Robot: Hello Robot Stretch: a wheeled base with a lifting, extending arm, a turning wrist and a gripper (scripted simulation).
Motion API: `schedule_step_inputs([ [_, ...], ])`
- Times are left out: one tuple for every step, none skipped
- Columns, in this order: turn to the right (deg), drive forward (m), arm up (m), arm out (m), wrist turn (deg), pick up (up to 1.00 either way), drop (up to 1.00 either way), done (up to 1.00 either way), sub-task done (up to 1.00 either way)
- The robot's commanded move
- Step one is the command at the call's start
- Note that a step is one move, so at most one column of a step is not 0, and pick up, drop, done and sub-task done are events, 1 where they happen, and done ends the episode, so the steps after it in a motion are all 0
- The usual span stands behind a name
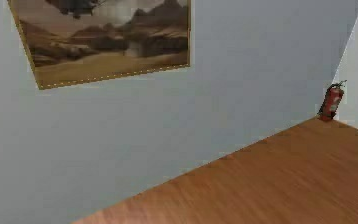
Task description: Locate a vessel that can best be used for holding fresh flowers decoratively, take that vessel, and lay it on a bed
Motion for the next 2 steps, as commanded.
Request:
schedule_step_inputs([
  [30.0,0.00,0.00,0.00,0.0,0.00,0.00,0.00,0.00],
  [0.0,1.00,0.00,0.00,0.0,0.00,0.00,0.00,0.00],
])
